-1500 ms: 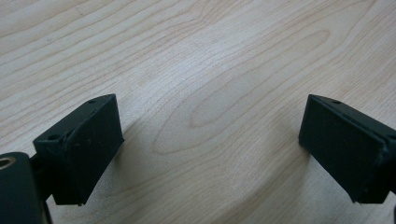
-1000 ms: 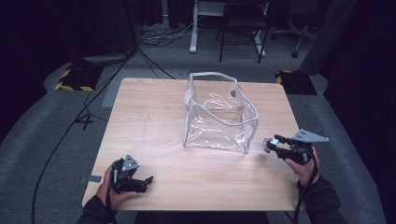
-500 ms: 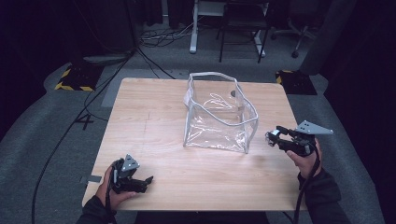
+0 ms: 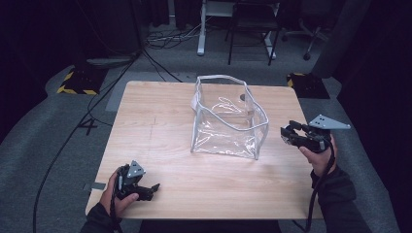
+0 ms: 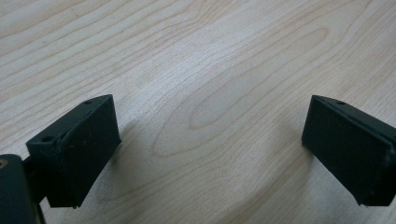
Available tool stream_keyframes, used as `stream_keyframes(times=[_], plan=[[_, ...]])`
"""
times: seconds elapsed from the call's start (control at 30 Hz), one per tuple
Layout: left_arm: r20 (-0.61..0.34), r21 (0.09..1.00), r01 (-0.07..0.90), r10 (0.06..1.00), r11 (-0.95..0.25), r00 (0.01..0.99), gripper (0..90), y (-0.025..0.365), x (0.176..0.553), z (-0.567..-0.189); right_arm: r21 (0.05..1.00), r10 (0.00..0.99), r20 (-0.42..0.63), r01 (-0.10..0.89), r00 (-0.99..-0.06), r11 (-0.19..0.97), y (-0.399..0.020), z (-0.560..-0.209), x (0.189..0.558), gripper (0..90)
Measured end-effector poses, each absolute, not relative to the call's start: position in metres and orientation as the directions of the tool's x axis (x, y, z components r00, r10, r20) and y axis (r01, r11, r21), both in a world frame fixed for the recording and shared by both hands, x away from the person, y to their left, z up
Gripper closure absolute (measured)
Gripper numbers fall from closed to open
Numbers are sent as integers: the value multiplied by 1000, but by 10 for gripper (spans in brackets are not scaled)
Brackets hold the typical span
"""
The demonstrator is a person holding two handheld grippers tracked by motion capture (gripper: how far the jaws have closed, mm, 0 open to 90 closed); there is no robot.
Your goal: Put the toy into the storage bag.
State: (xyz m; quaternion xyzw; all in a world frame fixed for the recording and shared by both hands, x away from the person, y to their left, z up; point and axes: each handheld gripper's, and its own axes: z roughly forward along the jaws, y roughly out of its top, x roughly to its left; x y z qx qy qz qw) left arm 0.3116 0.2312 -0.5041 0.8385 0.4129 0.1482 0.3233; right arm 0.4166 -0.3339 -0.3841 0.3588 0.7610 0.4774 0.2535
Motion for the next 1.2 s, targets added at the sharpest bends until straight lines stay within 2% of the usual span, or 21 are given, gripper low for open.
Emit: stream_keyframes(times=[0.77, 1.2], plan=[[-20, 662, 598, 787, -451, 616, 39, 231, 312, -504, 929, 792, -91, 235, -603, 286, -324, -320, 429, 486], [-21, 663, 599, 788, -449, 615, 39, 231, 312, -504, 936, 789, -113, 201, -604, 287, -308, -300, 437, 486]])
